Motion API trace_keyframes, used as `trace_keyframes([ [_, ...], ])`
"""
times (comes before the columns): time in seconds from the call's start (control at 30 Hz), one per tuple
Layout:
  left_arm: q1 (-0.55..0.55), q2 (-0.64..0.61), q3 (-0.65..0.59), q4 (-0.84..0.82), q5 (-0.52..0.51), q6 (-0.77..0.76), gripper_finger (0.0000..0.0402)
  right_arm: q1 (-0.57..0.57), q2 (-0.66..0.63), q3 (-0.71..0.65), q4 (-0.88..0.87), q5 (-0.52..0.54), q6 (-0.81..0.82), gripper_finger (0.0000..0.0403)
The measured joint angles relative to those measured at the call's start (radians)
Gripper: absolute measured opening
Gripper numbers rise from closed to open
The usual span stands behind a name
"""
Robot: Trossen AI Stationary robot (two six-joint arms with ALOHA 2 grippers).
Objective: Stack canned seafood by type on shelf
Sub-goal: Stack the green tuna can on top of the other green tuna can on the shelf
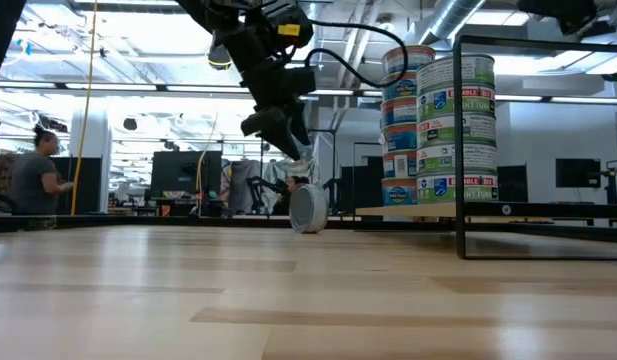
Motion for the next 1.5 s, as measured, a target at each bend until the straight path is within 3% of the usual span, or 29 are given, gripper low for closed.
trace_keyframes([
  [0.23,0.032,0.001,0.0,0.051,0.133,-0.005,0.027,-0.038,-0.033,0.022,0.018,0.001,-0.076,0.0277],
  [0.43,0.044,0.121,0.076,0.062,0.188,0.024,0.027,-0.077,-0.041,0.033,0.036,0.0,-0.165,0.0277],
  [0.57,0.039,0.21,0.208,-0.078,0.191,0.03,0.027,-0.089,-0.058,0.034,0.026,-0.001,-0.178,0.0277],
  [0.77,0.047,0.319,0.439,-0.369,0.326,-0.051,0.027,-0.087,-0.089,0.034,-0.015,-0.002,-0.176,0.0277],
  [0.87,0.047,0.359,0.511,-0.423,0.374,-0.048,0.027,-0.087,-0.092,0.034,-0.028,-0.003,-0.175,0.0277],
  [1.1,0.04,0.402,0.511,-0.429,0.374,0.071,0.027,-0.087,-0.091,0.034,-0.031,-0.003,-0.168,0.0277],
  [1.5,0.04,0.408,0.508,-0.461,0.332,0.131,0.027,-0.087,-0.091,0.034,-0.03,-0.005,-0.168,0.0277],
])
